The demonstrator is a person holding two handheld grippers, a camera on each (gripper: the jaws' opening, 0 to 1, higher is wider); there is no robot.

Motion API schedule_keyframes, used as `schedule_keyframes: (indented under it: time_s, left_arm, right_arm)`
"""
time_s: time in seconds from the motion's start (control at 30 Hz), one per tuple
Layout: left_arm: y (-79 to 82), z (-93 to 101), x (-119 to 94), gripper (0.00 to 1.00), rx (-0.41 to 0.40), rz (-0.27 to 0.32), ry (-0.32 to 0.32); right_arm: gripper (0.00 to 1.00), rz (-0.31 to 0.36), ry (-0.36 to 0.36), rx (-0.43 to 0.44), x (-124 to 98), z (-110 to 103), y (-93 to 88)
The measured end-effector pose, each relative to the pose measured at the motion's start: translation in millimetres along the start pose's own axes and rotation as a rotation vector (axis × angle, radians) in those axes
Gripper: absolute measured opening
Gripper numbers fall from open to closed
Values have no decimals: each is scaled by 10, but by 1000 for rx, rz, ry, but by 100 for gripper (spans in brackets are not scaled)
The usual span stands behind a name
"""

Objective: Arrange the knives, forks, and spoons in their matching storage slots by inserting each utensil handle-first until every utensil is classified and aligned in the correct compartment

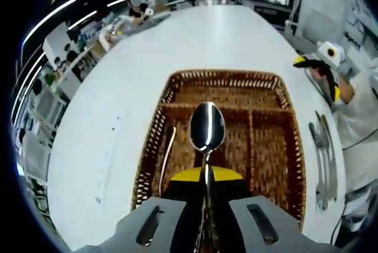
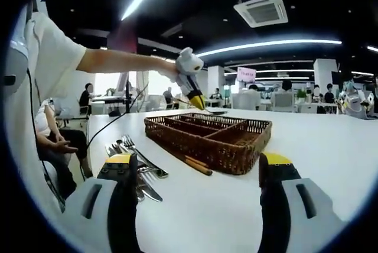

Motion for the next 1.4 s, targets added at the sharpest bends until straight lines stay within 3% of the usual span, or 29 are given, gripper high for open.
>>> schedule_keyframes:
  time_s: [0.1,0.13,0.27,0.47,0.67,1.17,1.4]
  left_arm:
    - [-4,-88,47,2,-16,7,-1]
    - [-5,-91,53,2,-21,6,-3]
    - [-21,-142,136,2,-12,-15,-8]
    - [-50,-210,229,2,-24,-3,-11]
    - [-90,-269,306,2,-37,-4,-14]
    - [-139,-399,507,2,-29,-15,-32]
    - [-216,-438,555,2,-27,-13,-44]
  right_arm:
    - [87,-1,-8,0,3,27,-3]
    - [87,0,-8,3,11,124,-34]
    - [87,11,-4,18,-3,125,-33]
    - [87,30,-2,38,-20,166,-22]
    - [87,2,0,35,-5,202,-43]
    - [87,-36,3,14,30,170,-49]
    - [87,-26,8,14,16,160,38]
Point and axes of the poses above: the point that each gripper's makers call its tool centre point, and the gripper's own axes: x roughly forward along the fingers, z roughly to its right, y roughly out of its top, the point moved 10 cm from there along -x, roughly backward along the fingers, and after that the axes turned 1 degree about y, right-handed, at the moved point
